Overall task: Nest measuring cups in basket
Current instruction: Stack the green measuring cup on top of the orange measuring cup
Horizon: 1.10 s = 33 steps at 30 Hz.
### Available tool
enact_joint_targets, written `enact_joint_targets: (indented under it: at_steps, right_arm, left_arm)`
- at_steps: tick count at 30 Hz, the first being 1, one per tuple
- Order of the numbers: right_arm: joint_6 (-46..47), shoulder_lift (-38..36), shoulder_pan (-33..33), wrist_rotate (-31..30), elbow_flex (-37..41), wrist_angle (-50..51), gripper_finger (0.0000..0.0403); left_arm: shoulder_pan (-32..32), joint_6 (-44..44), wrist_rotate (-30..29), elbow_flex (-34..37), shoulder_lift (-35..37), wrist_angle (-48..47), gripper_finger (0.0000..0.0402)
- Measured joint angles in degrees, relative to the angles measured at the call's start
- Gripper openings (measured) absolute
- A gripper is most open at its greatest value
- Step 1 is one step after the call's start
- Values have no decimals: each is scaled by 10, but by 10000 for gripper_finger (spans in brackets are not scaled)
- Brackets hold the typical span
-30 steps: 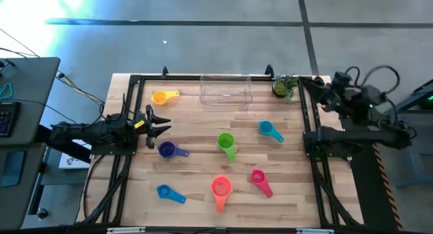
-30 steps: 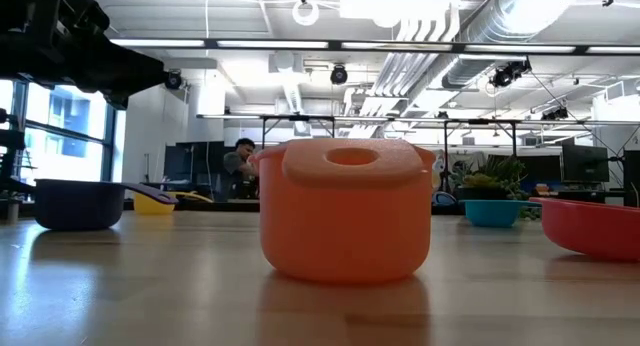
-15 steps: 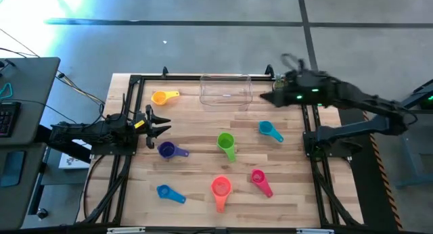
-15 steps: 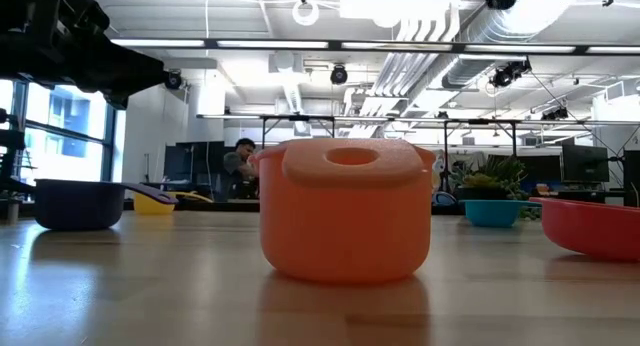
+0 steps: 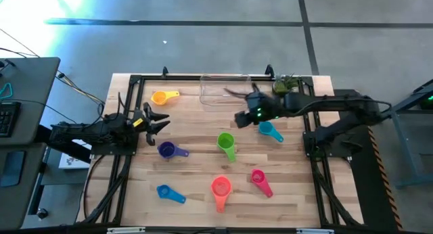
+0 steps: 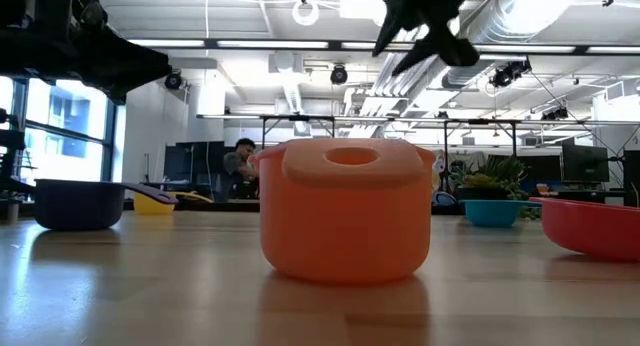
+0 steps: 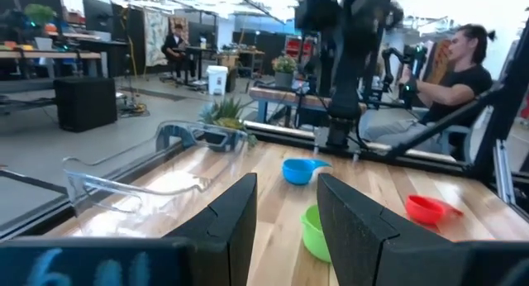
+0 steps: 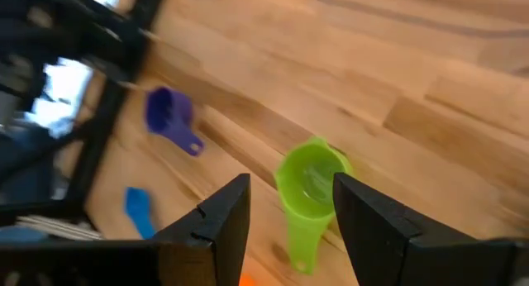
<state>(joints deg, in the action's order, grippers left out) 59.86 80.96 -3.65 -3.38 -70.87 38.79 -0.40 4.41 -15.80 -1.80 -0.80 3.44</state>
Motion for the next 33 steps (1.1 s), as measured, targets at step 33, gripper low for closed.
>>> enact_joint_targets:
  at_steps: [33]
  right_arm:
    - [16,221,30,-10,0,-27,165]
  left_arm:
    - [0,195,-46,0,0,81,117]
